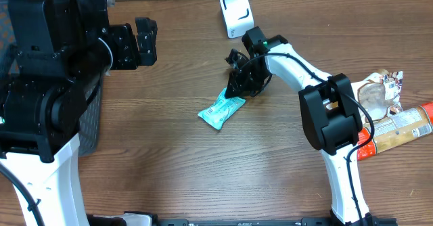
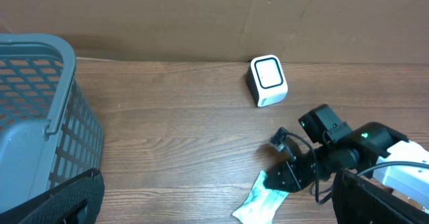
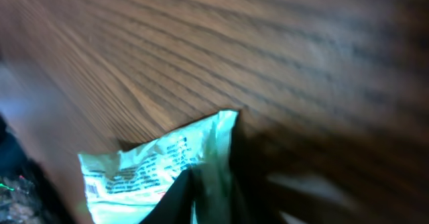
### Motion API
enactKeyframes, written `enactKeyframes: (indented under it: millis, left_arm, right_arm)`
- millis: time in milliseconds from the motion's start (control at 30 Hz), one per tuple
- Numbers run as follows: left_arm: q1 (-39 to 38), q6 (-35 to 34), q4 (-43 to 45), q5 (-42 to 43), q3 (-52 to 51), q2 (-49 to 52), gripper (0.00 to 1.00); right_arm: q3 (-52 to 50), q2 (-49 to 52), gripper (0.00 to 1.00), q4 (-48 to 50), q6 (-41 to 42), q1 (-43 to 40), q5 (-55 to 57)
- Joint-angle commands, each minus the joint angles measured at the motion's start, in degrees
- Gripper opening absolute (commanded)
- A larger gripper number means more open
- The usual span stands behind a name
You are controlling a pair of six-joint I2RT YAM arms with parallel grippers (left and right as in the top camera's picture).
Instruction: Scan the item barcode
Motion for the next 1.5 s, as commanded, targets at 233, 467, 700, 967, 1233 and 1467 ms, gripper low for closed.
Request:
enactKeyframes:
  millis: [233, 467, 700, 967, 1233, 1467]
  left_arm:
    - [-0.13, 1.09, 0.17, -0.57, -0.04, 0.35, 1.0]
    - [-0.13, 1.09, 0.17, -0.57, -0.04, 0.35, 1.0]
    - [-0.13, 1.09, 0.17, -0.57, -0.04, 0.35, 1.0]
    - [-0.13, 1.09, 0.17, -0.57, -0.04, 0.35, 1.0]
    - [-0.13, 1.09, 0.17, -0.55, -0.04, 0.35, 1.0]
    - [-0.13, 1.09, 0.17, -0.57, -0.04, 0.35, 1.0]
  right_arm:
    - [-2.58, 0.52, 0.04, 1.77, 22.34, -1.22, 5.42]
    - [-2.34, 0.39, 0.04, 1.77, 36.68, -4.09, 10.16]
    - [-2.29, -2.67, 0.04, 0.22, 33.88, -4.17, 9.92]
    - [-2.29, -9.68, 0.43, -0.59, 31.58, -3.8, 10.12]
    - [-2.91, -9.64, 0.96, -5.79, 11.96, -2.29, 8.85]
    - [-2.91, -7.67, 0.91, -5.4, -0.48, -3.76, 4.33]
